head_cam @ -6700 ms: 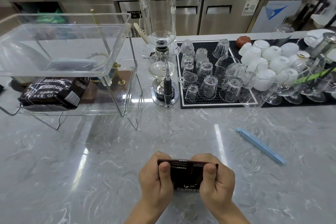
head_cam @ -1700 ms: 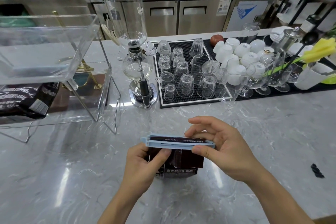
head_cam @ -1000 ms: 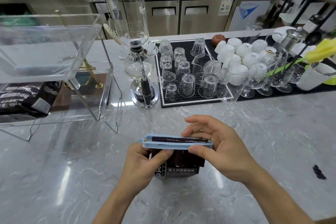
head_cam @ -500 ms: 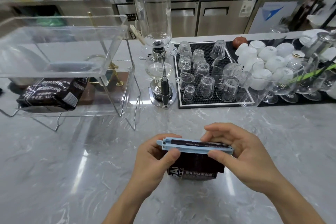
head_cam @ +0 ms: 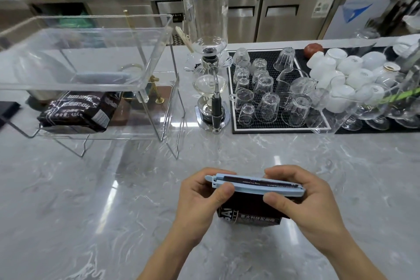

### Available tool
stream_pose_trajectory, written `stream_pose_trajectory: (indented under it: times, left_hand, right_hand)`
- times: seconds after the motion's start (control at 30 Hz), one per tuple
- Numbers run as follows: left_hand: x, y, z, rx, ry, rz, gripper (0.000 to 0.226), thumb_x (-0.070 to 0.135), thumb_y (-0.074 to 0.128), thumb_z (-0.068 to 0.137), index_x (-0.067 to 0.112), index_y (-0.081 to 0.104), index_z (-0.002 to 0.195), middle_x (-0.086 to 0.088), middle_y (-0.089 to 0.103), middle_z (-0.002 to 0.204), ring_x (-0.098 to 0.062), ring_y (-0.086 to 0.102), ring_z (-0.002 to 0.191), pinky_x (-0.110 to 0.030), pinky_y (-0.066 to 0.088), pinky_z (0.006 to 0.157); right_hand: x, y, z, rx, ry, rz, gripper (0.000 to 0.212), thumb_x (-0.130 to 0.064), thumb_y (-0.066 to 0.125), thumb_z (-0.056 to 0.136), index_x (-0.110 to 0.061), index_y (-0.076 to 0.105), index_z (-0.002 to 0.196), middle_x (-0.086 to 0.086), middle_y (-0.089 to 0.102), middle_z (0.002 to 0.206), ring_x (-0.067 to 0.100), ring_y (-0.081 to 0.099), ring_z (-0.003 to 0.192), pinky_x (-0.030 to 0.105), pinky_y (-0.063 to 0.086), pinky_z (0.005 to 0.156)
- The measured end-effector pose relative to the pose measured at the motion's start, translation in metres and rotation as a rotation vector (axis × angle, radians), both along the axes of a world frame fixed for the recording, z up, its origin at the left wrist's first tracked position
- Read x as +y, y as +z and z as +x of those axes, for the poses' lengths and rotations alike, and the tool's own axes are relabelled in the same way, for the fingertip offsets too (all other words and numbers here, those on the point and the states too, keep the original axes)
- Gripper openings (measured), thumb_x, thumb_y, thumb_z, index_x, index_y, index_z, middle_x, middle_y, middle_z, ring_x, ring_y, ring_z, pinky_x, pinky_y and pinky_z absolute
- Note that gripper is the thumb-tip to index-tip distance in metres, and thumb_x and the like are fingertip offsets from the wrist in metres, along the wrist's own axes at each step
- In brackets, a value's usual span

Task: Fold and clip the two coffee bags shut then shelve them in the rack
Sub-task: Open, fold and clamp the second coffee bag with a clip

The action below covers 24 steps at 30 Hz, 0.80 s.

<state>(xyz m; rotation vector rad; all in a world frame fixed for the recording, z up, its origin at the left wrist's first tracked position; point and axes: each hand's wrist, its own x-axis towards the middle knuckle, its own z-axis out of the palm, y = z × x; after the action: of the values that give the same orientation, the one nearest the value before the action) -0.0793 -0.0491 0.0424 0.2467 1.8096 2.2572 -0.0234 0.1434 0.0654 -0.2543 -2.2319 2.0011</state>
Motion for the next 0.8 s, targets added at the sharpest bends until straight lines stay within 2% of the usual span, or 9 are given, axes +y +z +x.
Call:
stream_pose_trajectory:
  times: [0.13,0.23,0.33,0.57,0.8]
  left_hand:
    - [-0.0009,0.0021,0.0003,-0.003,-0.007,-0.007,0.042,0.051,0.082,0.066,0.016,0.077,0.089,-0.003,0.076,0.082,-0.013,0.071,0.078,-0.021,0.055,0.069]
    - [-0.0018,0.0013,0.0000,-0.004,0.015,0.022,0.047,0.054,0.083,0.064,0.015,0.077,0.090,-0.006,0.077,0.088,-0.017,0.072,0.082,-0.025,0.056,0.072]
    - [-0.0017,-0.0013,-0.0002,-0.032,0.063,0.084,0.046,0.051,0.087,0.058,0.016,0.077,0.086,-0.008,0.078,0.087,-0.021,0.072,0.083,-0.028,0.057,0.074]
    - [0.0006,-0.0057,0.0009,-0.075,0.090,0.140,0.045,0.049,0.090,0.055,0.017,0.078,0.084,-0.009,0.077,0.084,-0.020,0.071,0.082,-0.025,0.055,0.076]
    - [0.0003,-0.0054,0.0016,-0.098,0.085,0.169,0.044,0.049,0.091,0.050,0.017,0.078,0.078,-0.006,0.076,0.077,-0.015,0.070,0.075,-0.021,0.055,0.069]
  right_hand:
    - [-0.0054,-0.0029,0.0007,-0.046,-0.068,-0.061,0.055,-0.065,0.084,0.040,-0.029,0.076,0.081,0.000,0.075,0.077,0.014,0.070,0.067,0.039,0.060,0.069]
    - [-0.0069,-0.0006,0.0009,-0.049,-0.078,-0.057,0.038,-0.051,0.085,0.050,-0.029,0.077,0.079,0.001,0.075,0.075,0.022,0.071,0.068,0.043,0.061,0.070]
    - [-0.0077,0.0015,0.0004,-0.045,-0.071,-0.050,0.046,-0.060,0.084,0.045,-0.029,0.077,0.079,0.000,0.076,0.078,0.019,0.072,0.069,0.037,0.061,0.068]
    - [-0.0086,-0.0048,0.0012,-0.016,-0.073,-0.106,0.058,-0.063,0.085,0.041,-0.022,0.077,0.082,0.004,0.078,0.088,0.022,0.074,0.080,0.031,0.060,0.074]
    - [-0.0097,-0.0069,0.0012,-0.013,-0.072,-0.116,0.052,-0.056,0.087,0.043,-0.022,0.077,0.081,0.004,0.078,0.090,0.023,0.074,0.083,0.031,0.060,0.075]
